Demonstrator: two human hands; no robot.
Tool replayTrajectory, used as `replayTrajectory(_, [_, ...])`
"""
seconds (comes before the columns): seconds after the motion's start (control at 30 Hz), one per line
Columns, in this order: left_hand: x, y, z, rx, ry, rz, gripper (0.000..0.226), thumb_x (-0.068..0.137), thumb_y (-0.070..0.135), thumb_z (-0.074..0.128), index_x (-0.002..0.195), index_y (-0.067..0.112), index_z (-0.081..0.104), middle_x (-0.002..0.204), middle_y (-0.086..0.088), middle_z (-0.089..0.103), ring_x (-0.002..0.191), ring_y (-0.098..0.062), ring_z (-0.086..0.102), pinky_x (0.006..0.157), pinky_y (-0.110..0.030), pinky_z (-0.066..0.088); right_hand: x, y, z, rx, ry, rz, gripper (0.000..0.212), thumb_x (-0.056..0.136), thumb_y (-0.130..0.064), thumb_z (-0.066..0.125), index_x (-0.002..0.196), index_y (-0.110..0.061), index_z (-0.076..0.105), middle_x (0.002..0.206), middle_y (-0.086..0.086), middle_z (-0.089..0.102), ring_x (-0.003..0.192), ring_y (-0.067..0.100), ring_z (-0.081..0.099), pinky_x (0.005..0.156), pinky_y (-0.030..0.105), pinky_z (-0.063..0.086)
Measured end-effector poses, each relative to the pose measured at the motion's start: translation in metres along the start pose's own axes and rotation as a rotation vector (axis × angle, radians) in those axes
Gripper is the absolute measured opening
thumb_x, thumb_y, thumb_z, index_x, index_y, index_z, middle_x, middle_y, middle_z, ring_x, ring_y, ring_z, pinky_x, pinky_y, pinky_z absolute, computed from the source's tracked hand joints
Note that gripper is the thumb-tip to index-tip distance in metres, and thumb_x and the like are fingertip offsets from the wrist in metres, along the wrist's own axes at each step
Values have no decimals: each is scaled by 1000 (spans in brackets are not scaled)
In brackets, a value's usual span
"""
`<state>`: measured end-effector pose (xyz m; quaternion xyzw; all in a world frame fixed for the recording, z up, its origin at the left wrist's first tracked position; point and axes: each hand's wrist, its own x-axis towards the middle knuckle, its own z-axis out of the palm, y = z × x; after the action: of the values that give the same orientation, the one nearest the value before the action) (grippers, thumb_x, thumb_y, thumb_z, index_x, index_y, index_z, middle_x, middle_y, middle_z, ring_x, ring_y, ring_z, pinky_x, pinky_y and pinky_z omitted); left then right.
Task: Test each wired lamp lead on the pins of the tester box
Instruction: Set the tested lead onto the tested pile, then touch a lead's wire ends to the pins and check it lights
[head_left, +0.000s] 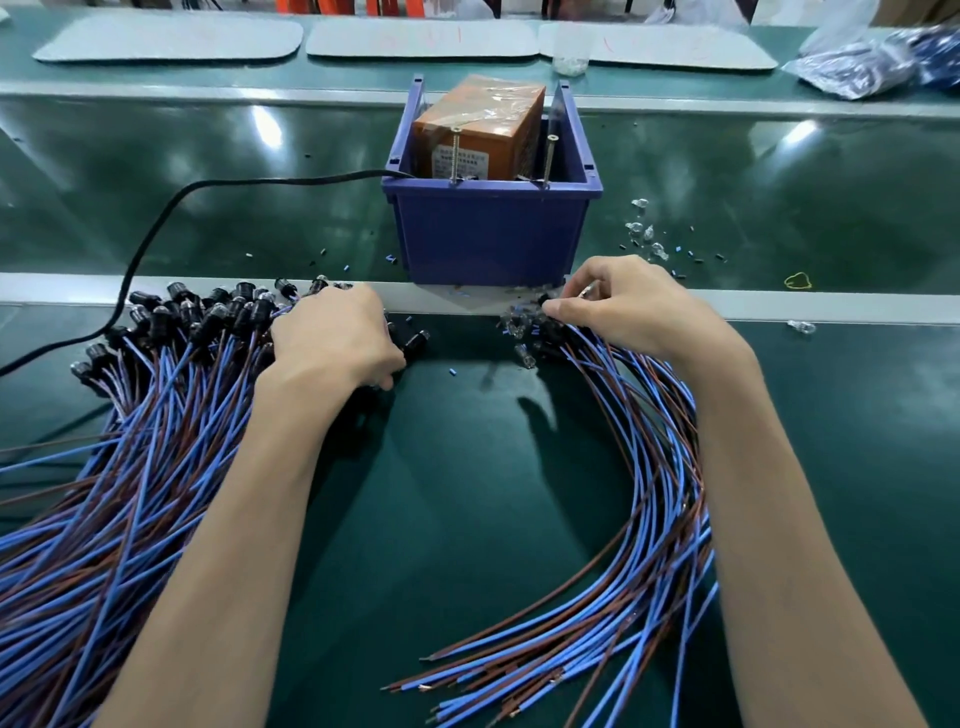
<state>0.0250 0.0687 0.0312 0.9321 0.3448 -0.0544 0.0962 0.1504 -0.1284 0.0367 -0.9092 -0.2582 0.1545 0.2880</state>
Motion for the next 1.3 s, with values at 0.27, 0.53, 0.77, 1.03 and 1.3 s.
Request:
replayTrajectory(0.27, [-13,14,-14,-307,225,246,13,78,25,68,66,26,65,66,0,70,77,-22,67,74,-36,55,-3,-13,8,213,-90,-128,25,85,-47,65,87,-22,67,68,-11,61,60,4,51,66,24,43])
replayTrajectory(0.53, [-35,45,-17,-674,285,533,13,80,25,65,86,18,73,68,2,70,65,-21,68,66,-38,57,-18,-29,5,491,-178,-286,30,98,-37,50,72,-27,62,69,-12,58,58,2,50,55,15,42])
replayTrajectory(0.77, [-37,55,-12,-801,186,518,19,84,30,70,74,20,57,60,4,70,55,-11,67,65,-35,56,-19,-34,-3,569,-14,-315,24,99,-31,50,82,-21,66,70,2,60,60,8,48,56,17,40])
replayTrajectory(1.03, [-34,68,-7,-1038,-344,169,52,96,58,31,110,16,59,101,0,72,74,-13,69,66,-20,50,-22,-37,-12,854,229,-338,37,102,-32,43,74,-18,63,63,-5,54,56,5,49,53,18,38])
replayTrajectory(1.3, [-29,62,-12,-1363,-162,35,49,100,54,26,117,19,55,109,1,68,80,-8,66,66,-23,48,-20,-36,-21,1221,445,-247,44,104,-38,32,70,-17,51,71,-4,62,73,12,62,61,26,51])
